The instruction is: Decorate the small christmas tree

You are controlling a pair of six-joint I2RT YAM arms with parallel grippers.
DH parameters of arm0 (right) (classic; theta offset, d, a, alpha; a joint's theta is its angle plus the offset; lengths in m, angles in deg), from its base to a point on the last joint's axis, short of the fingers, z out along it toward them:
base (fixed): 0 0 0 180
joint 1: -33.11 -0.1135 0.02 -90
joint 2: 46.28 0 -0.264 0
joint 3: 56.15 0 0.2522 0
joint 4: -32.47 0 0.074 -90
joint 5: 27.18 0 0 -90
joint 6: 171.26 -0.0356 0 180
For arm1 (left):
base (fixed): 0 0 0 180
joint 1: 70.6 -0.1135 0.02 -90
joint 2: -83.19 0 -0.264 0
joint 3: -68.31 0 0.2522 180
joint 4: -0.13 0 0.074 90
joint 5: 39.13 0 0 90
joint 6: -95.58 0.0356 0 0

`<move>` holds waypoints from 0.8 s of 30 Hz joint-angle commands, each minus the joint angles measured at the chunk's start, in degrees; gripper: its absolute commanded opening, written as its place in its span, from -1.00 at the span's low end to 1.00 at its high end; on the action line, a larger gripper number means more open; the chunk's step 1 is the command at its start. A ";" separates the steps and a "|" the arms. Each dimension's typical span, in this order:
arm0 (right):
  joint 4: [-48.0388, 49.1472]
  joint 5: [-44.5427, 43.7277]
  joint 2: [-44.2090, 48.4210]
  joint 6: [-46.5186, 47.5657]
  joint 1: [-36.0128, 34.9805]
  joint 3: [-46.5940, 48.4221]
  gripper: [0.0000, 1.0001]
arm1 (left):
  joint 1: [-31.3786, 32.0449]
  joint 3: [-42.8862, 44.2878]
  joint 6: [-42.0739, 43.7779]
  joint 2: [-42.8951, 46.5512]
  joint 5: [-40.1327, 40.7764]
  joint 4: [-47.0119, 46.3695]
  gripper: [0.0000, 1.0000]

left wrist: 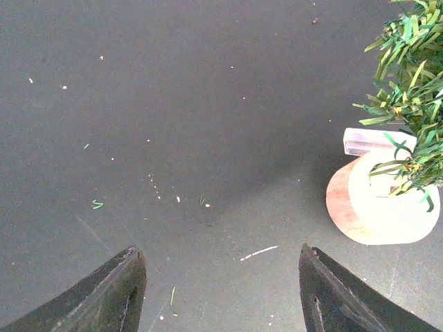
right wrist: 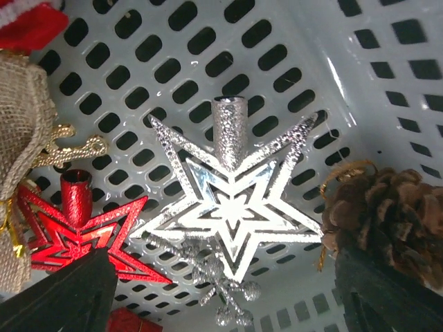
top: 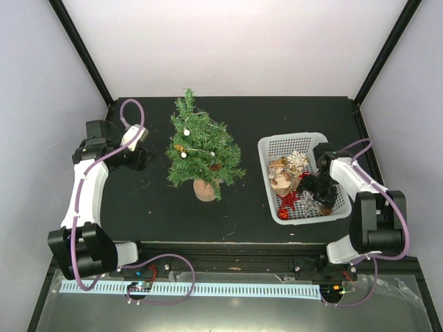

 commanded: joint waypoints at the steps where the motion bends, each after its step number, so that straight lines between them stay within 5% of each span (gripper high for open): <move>1: 1.88 -0.10 -3.07 0.46 0.23 0.08 0.74 | -0.39 0.21 0.20 1.19 -2.03 -0.30 0.23; 6: 3.14 -0.93 -6.00 0.46 0.23 0.13 0.68 | -0.44 0.69 0.29 0.98 -2.28 -0.22 0.23; 15: 4.59 -1.46 -8.81 0.52 0.60 0.51 0.09 | -0.39 0.97 0.52 0.77 -2.83 0.22 0.23; 24: 3.44 -2.67 -7.60 0.90 0.76 1.03 -0.18 | -0.39 1.10 0.15 0.75 -2.95 -0.26 0.23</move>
